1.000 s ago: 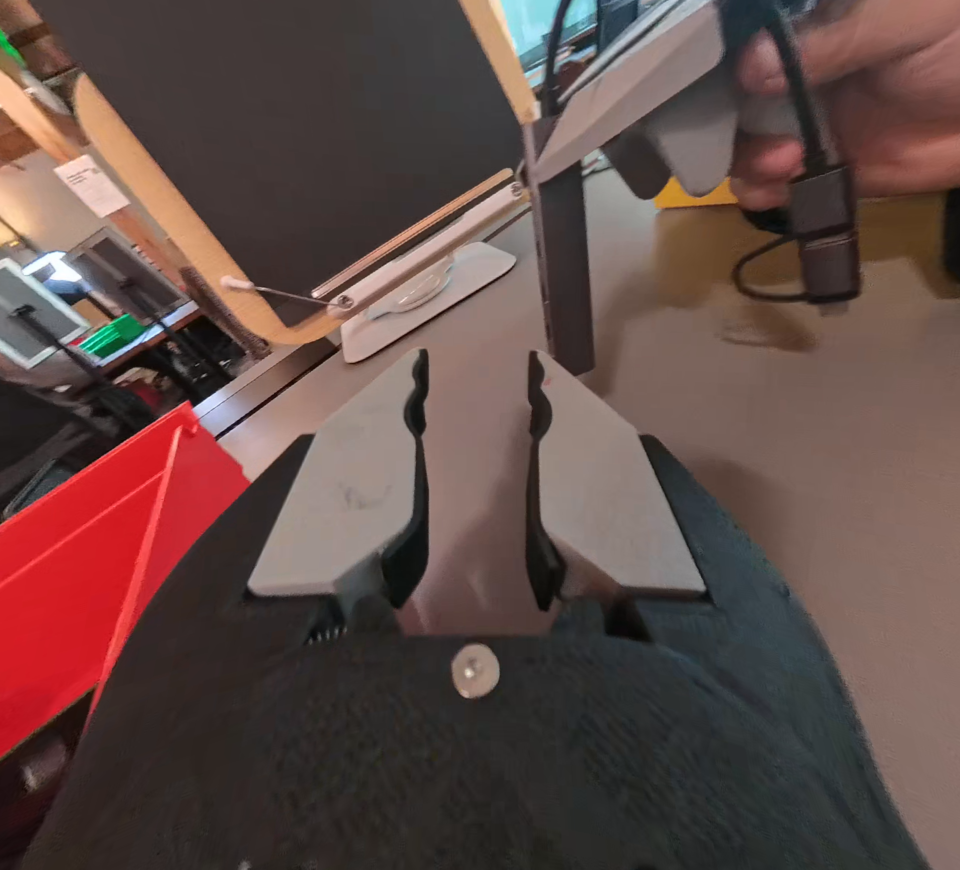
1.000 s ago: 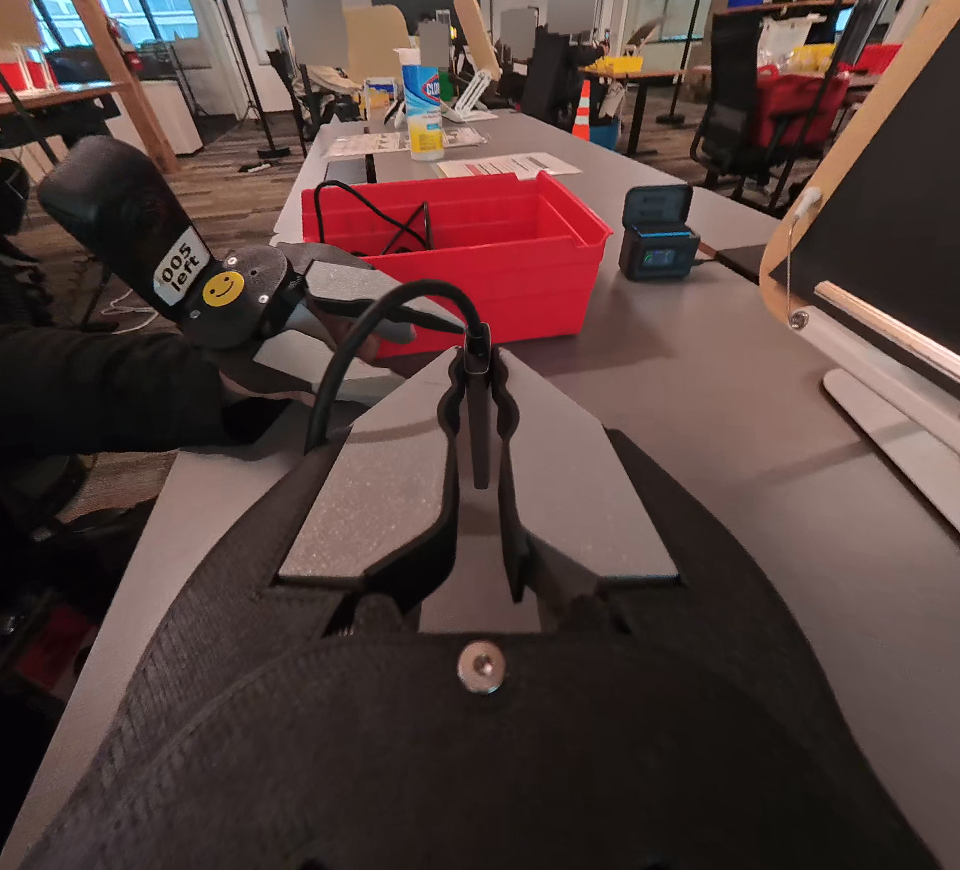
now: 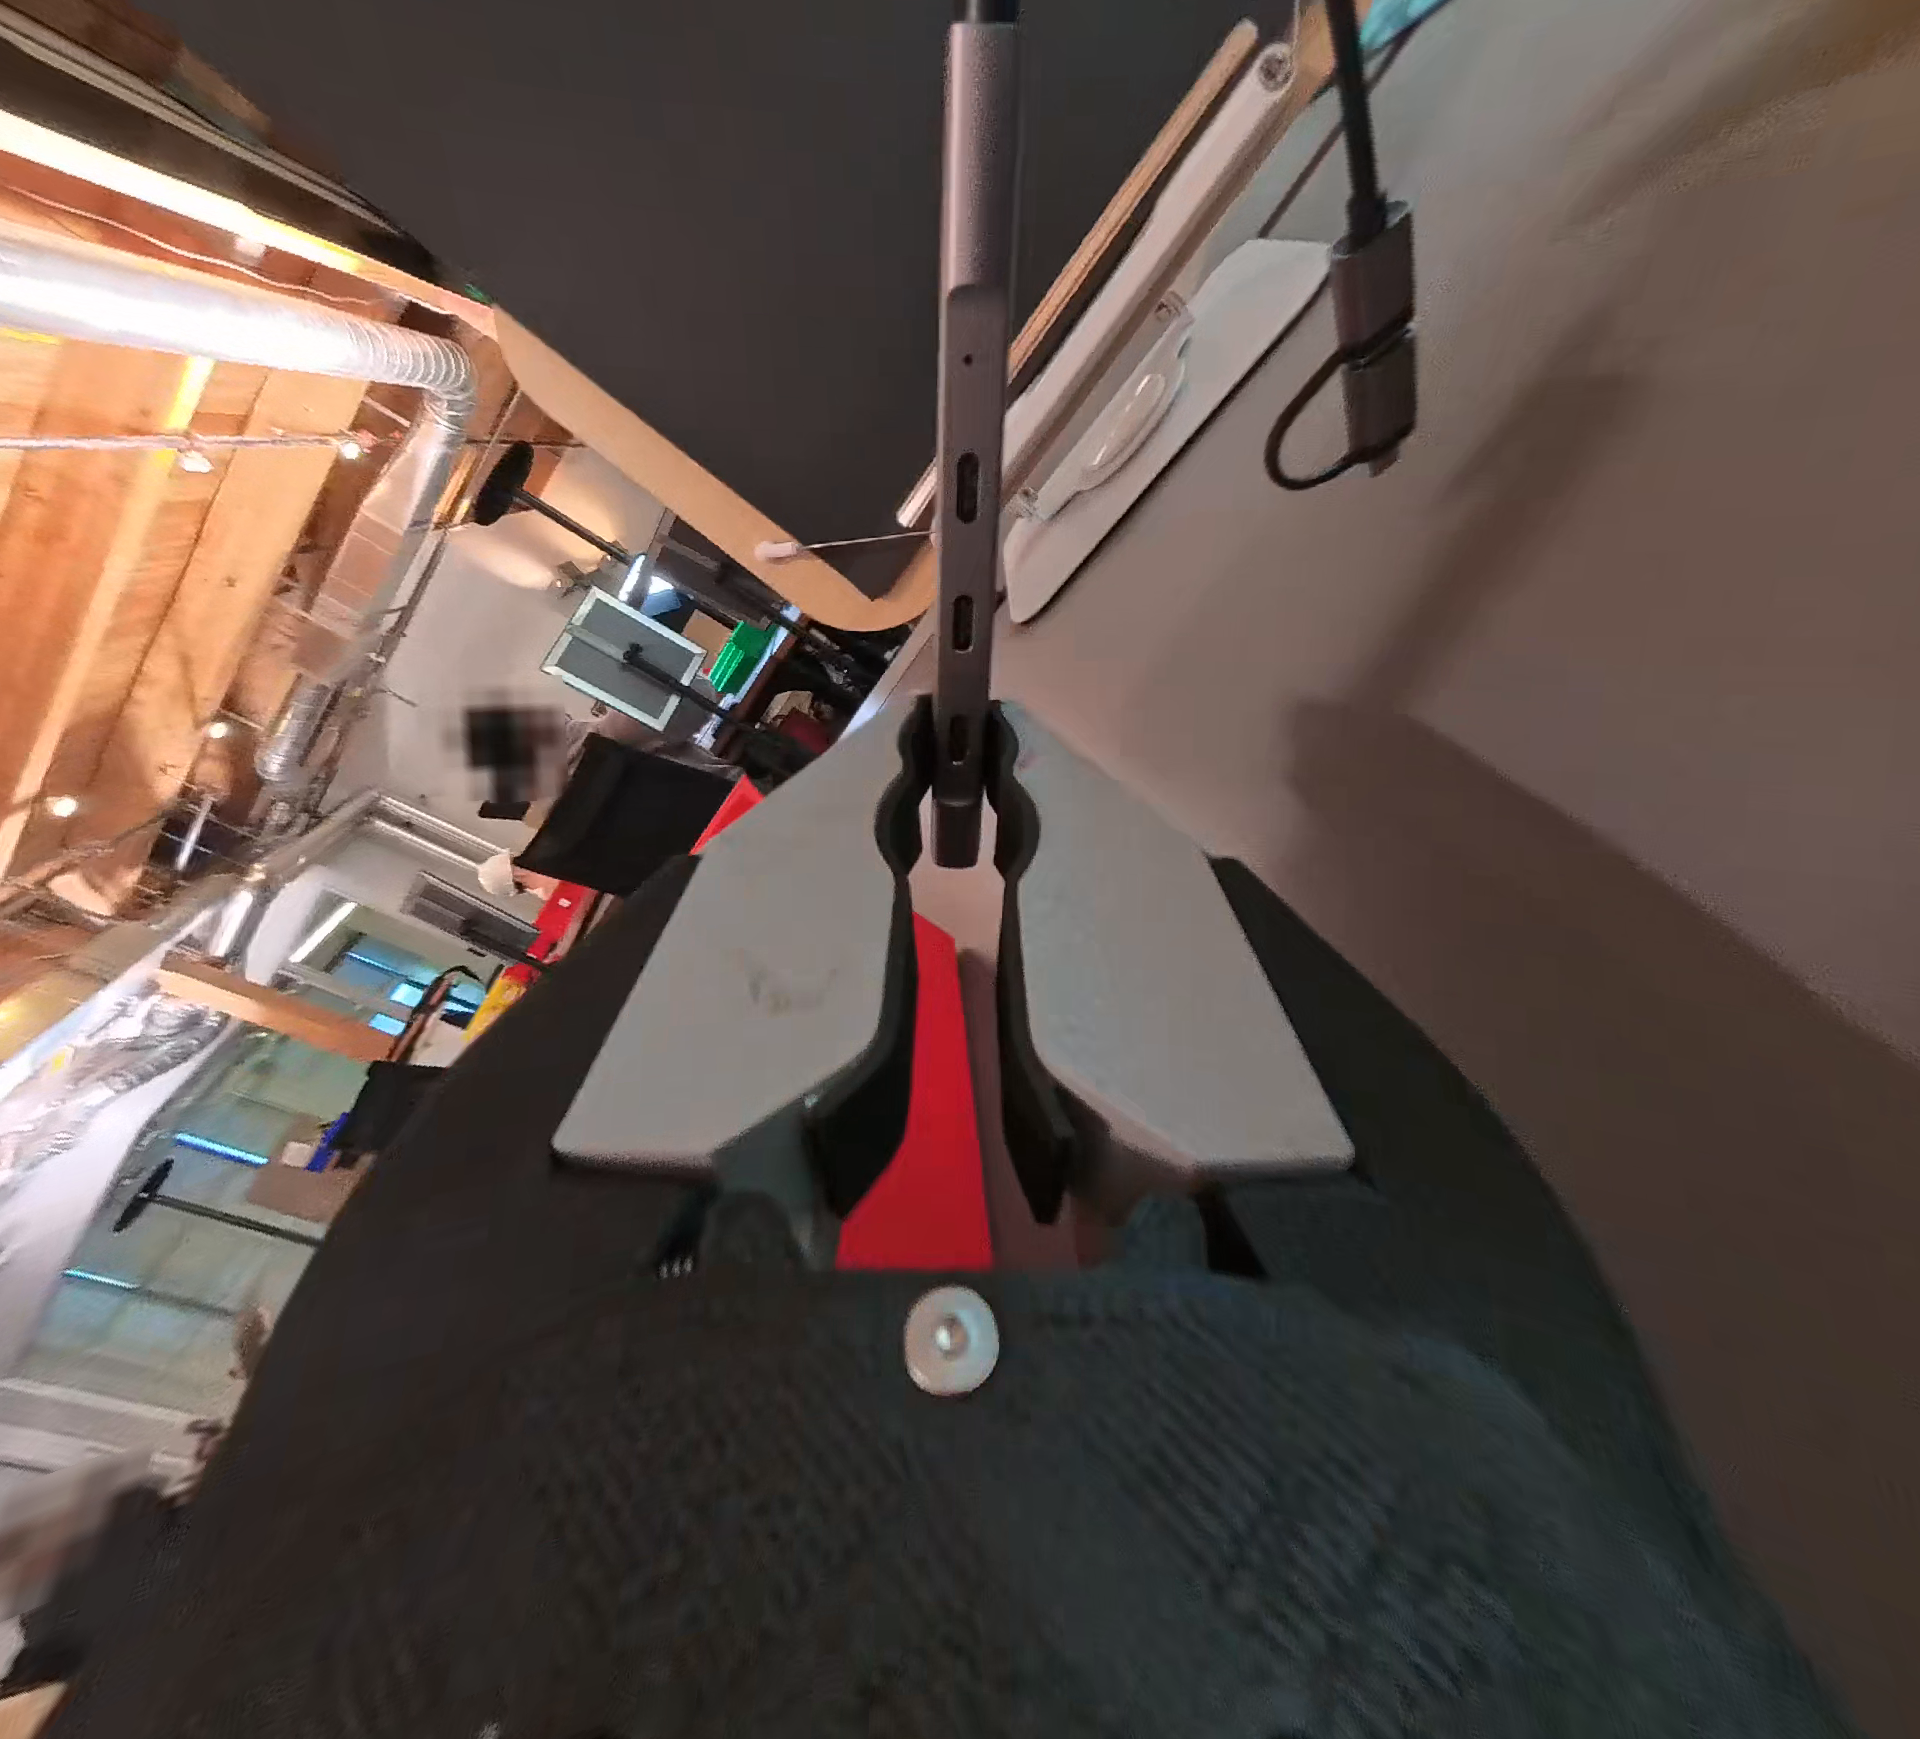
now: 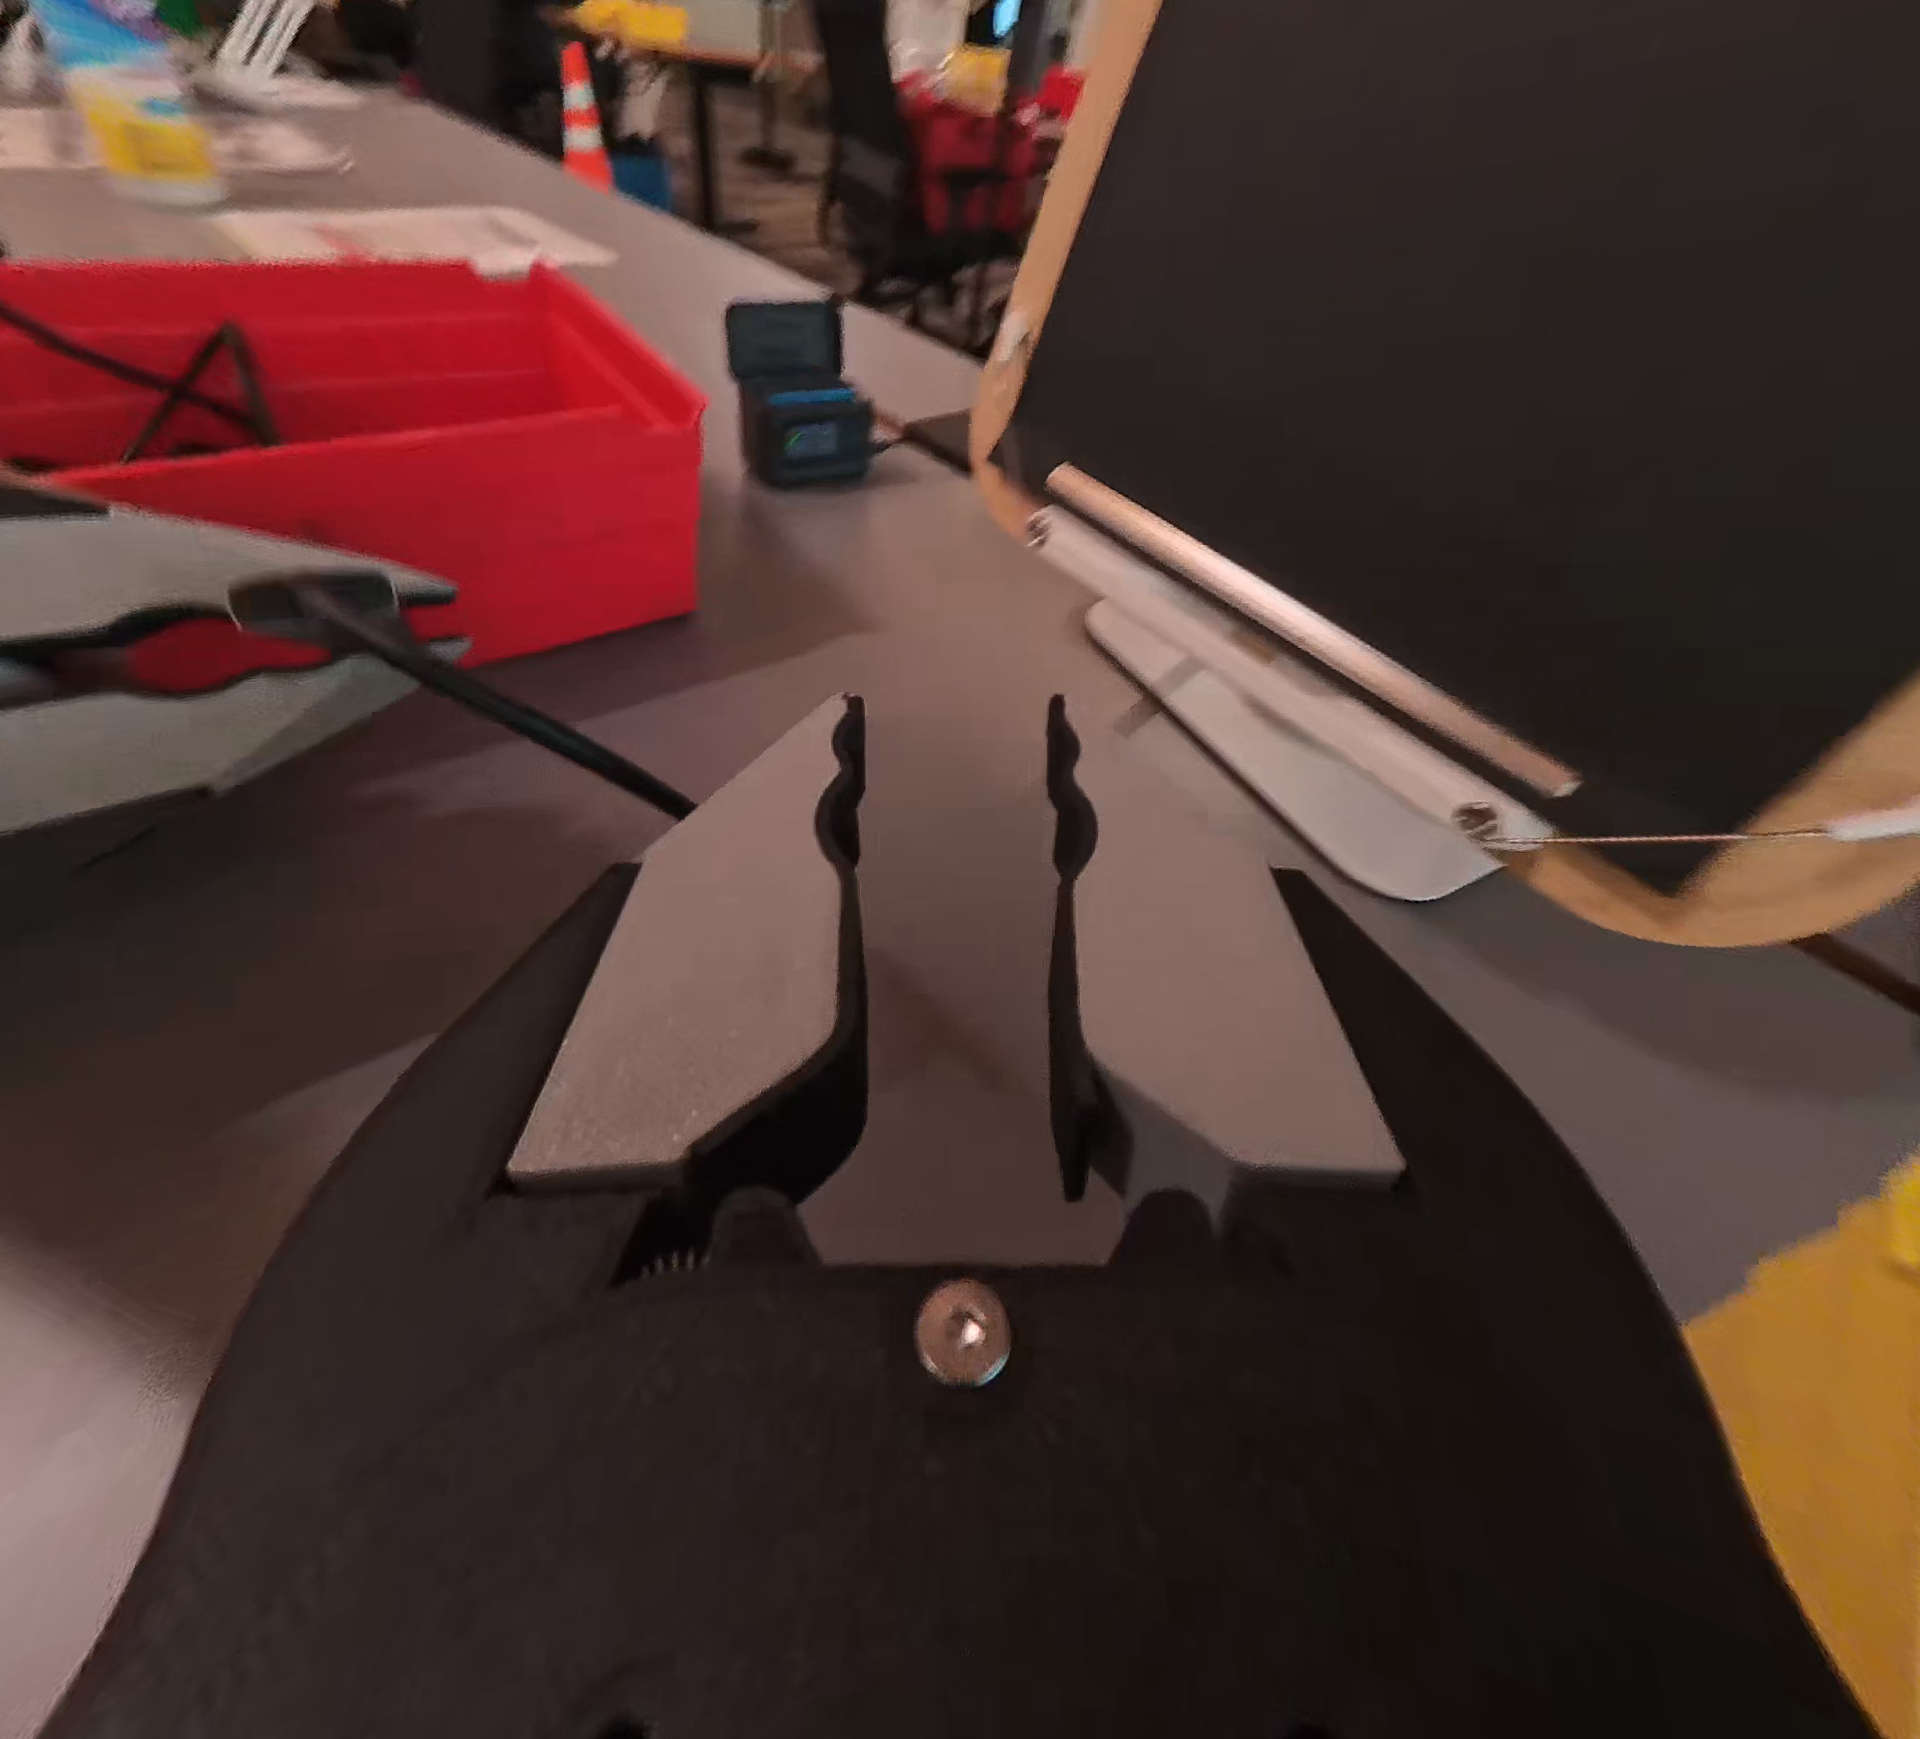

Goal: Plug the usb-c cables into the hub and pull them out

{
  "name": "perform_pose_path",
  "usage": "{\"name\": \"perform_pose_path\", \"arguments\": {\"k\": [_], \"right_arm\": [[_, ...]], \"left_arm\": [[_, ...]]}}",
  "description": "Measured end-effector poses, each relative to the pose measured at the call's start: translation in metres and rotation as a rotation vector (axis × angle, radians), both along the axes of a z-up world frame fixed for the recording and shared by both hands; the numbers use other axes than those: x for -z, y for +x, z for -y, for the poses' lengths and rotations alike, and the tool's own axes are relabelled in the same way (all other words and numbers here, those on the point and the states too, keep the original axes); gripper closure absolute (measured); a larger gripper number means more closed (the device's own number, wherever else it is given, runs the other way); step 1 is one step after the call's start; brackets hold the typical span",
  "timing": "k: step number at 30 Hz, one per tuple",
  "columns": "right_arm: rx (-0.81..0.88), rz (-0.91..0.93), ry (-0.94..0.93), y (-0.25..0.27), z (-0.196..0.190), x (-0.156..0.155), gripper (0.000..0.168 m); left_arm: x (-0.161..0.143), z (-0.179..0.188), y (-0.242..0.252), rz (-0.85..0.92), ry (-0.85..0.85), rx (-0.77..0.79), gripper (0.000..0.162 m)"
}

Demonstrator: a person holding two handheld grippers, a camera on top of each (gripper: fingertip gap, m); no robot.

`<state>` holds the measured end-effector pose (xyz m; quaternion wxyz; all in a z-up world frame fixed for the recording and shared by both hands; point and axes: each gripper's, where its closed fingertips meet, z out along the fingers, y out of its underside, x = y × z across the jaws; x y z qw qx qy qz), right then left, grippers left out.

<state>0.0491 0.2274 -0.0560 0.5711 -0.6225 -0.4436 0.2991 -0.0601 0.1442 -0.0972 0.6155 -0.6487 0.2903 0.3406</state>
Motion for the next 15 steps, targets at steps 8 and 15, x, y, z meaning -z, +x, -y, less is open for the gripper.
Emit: {"name": "perform_pose_path", "arguments": {"k": [8,15], "right_arm": [[-0.433,-0.052,0.077,-0.020,0.084,-0.021,0.133],[-0.417,0.236,0.041,-0.035,0.083,0.036,0.129]], "left_arm": [[0.013,-0.004,0.008,-0.133,-0.038,-0.008,0.155],[0.023,-0.007,0.008,-0.208,-0.077,-0.034,0.154]]}}
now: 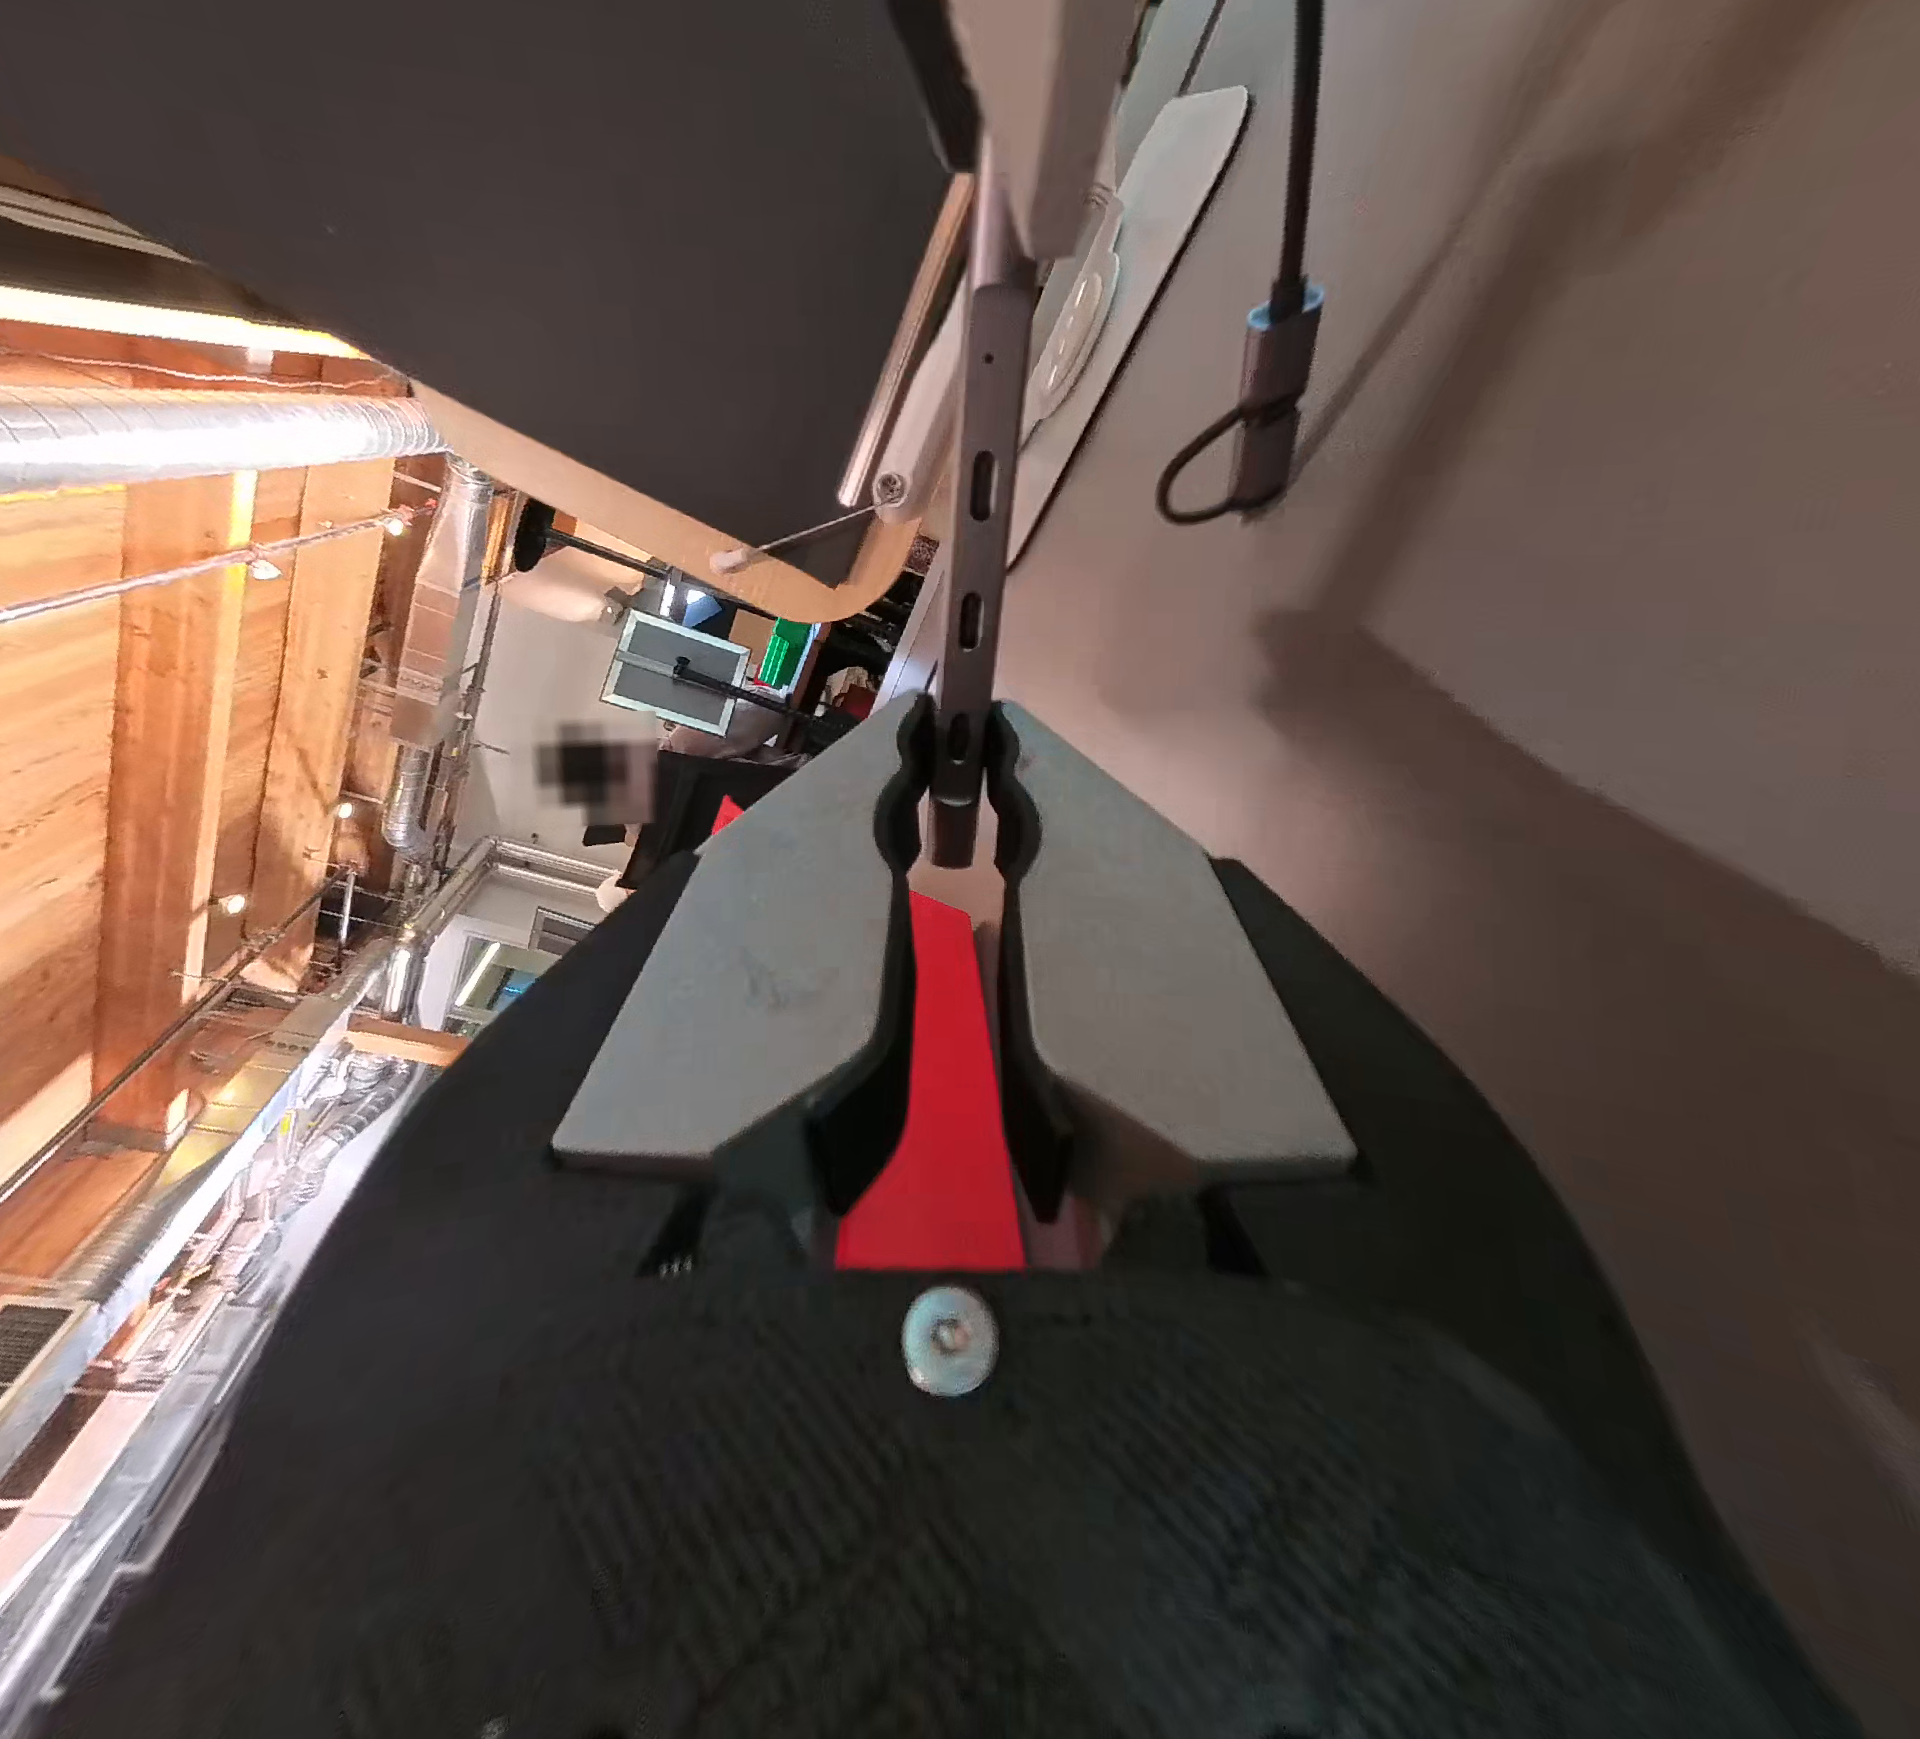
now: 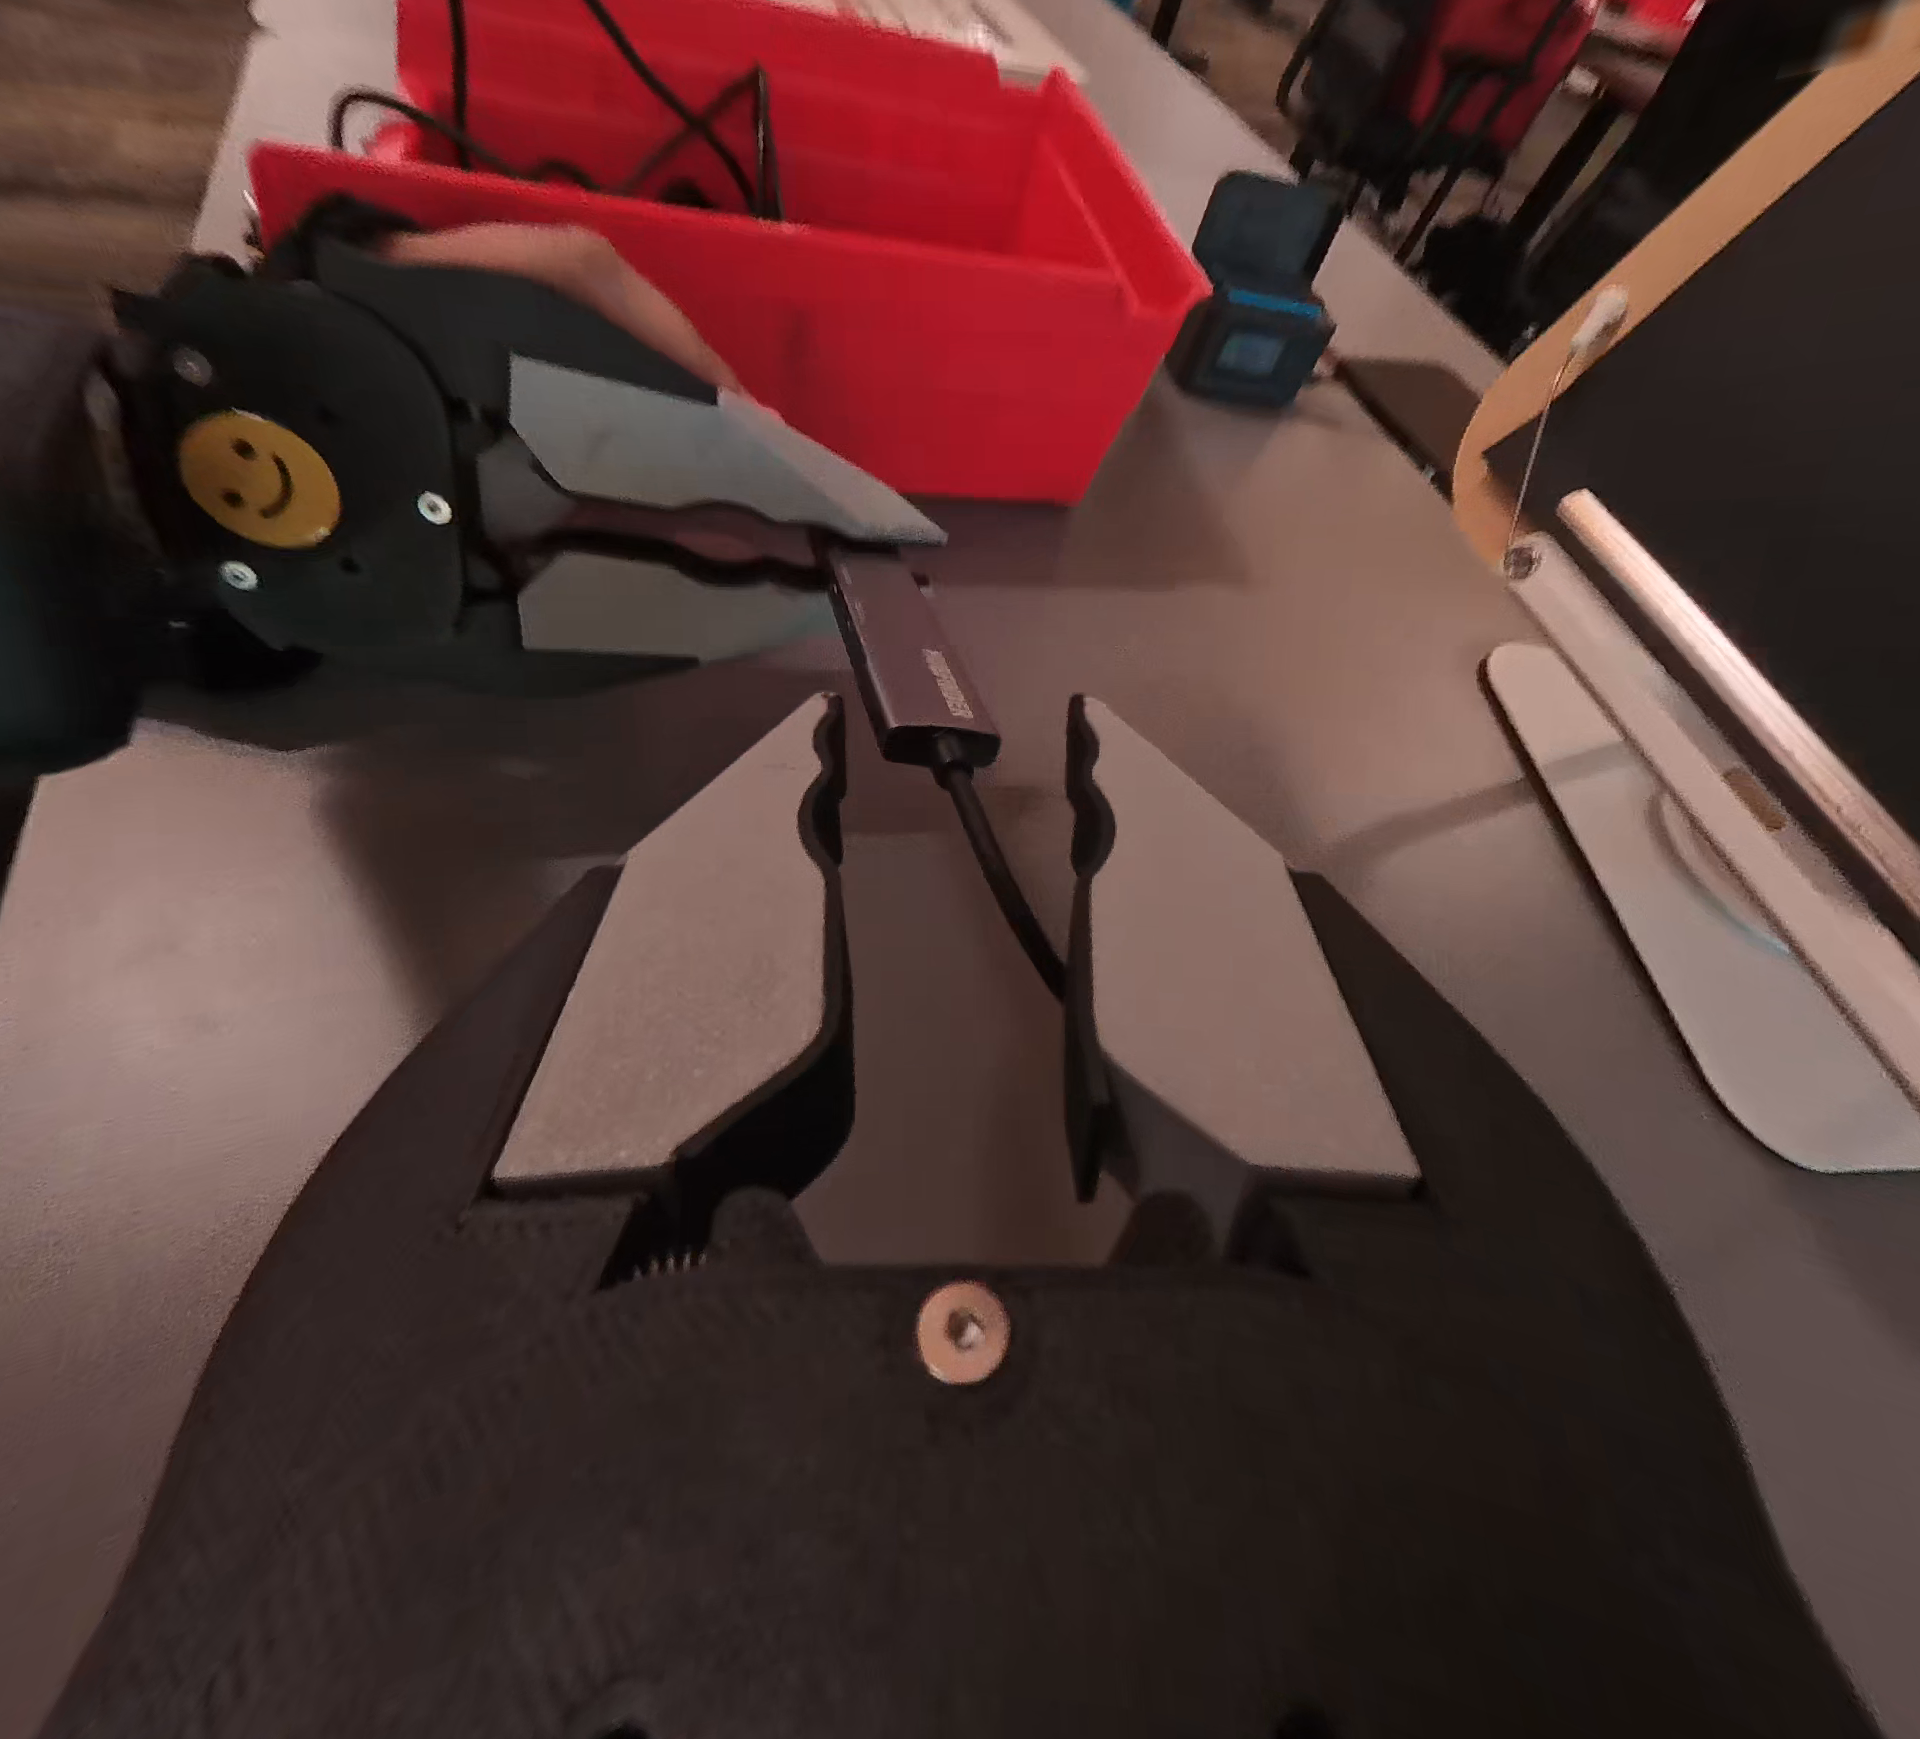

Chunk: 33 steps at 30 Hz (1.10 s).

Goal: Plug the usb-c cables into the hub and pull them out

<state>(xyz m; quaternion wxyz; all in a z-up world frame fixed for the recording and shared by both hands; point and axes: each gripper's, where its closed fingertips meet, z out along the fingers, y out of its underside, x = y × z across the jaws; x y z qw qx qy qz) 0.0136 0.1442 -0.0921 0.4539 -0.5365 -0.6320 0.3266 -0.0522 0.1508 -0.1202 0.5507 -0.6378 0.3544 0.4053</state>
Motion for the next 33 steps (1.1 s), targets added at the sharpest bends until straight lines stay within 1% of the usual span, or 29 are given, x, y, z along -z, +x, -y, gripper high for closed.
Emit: {"name": "perform_pose_path", "arguments": {"k": [1,2,5,7,8,11,14,18,20,22,24,27,30,33], "right_arm": [[0.010,0.022,-0.008,-0.001,-0.002,0.006,0.132],[0.015,0.047,-0.025,-0.001,-0.004,0.012,0.132],[0.032,0.104,-0.061,-0.001,-0.009,0.027,0.123],[0.019,0.141,-0.084,-0.001,-0.008,0.036,0.122],[0.005,0.169,-0.095,-0.001,-0.007,0.042,0.124],[-0.071,0.228,-0.146,0.000,0.005,0.054,0.145],[-0.084,0.234,-0.177,-0.001,0.007,0.056,0.147],[-0.096,0.212,-0.232,-0.002,0.008,0.054,0.147],[-0.096,0.218,-0.231,-0.002,0.007,0.057,0.147],[-0.085,0.229,-0.223,-0.001,0.005,0.060,0.147],[-0.045,0.239,-0.206,0.001,-0.004,0.062,0.147],[0.034,0.252,-0.201,0.007,-0.021,0.065,0.147],[0.089,0.261,-0.222,0.011,-0.031,0.068,0.147],[0.111,0.312,-0.186,0.014,-0.035,0.078,0.147]], "left_arm": [[0.001,0.000,0.000,-0.001,-0.006,0.000,0.154],[0.003,-0.001,0.001,-0.002,-0.012,0.003,0.154],[0.008,-0.001,0.007,-0.056,-0.027,0.030,0.154],[0.013,-0.002,0.011,-0.074,-0.049,0.036,0.154],[0.017,-0.002,0.012,-0.079,-0.064,0.043,0.154],[0.020,-0.002,0.011,-0.091,-0.078,0.045,0.153],[0.020,-0.003,0.010,-0.062,-0.072,0.044,0.151],[0.016,-0.003,0.009,0.034,-0.054,0.068,0.148],[0.018,-0.004,0.007,0.043,-0.060,0.063,0.148],[0.022,-0.005,0.006,0.056,-0.068,0.041,0.148],[0.020,-0.005,0.003,0.136,-0.065,0.022,0.146],[0.014,-0.001,0.004,0.238,-0.051,0.040,0.143],[0.018,0.003,0.003,0.228,-0.064,0.017,0.138],[0.020,0.017,0.022,0.210,-0.077,0.055,0.137]]}}
